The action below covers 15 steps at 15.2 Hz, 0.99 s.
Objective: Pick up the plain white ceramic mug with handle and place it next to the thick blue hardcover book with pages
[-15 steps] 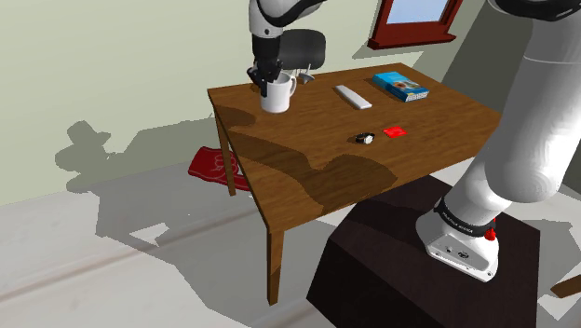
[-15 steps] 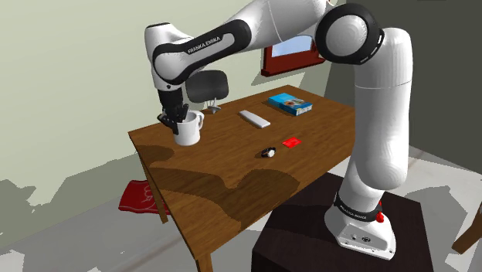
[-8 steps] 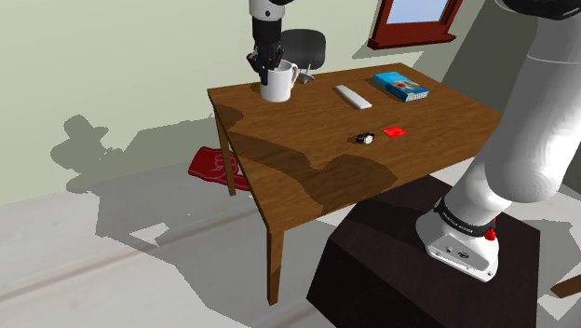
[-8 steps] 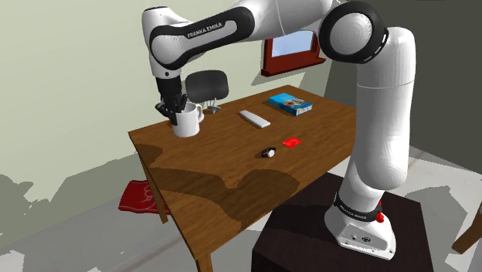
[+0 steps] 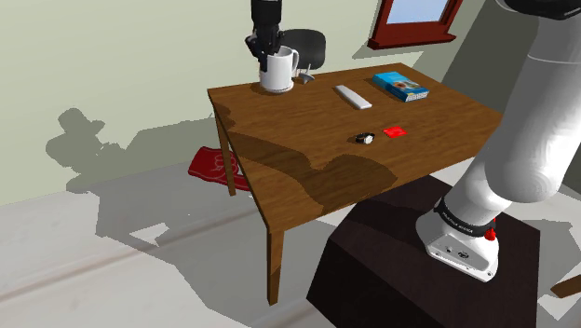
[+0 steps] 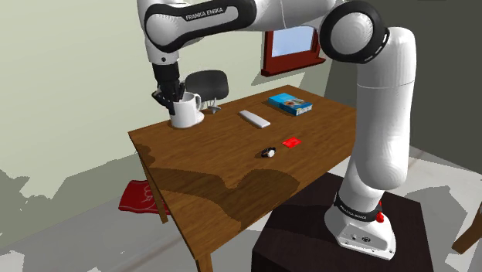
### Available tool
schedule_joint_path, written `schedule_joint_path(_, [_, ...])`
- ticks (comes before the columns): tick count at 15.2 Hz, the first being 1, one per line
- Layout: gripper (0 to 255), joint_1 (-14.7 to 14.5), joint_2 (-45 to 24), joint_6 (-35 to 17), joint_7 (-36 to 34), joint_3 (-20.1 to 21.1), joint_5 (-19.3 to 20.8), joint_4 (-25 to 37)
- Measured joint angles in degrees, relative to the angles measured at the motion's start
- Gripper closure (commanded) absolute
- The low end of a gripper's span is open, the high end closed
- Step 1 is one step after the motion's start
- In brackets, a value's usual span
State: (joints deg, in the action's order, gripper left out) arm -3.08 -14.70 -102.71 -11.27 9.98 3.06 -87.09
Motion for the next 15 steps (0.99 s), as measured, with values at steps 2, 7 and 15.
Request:
schedule_joint_path(2, [255,0.9,1.5,-0.1,1.3,-0.4,-0.4,-1.6])
schedule_joint_path(7, [255,4.6,8.4,-2.3,7.1,-2.5,-1.9,-10.5])
schedule_joint_path(15, [255,9.9,16.2,-4.2,17.3,-7.3,-3.0,-20.1])
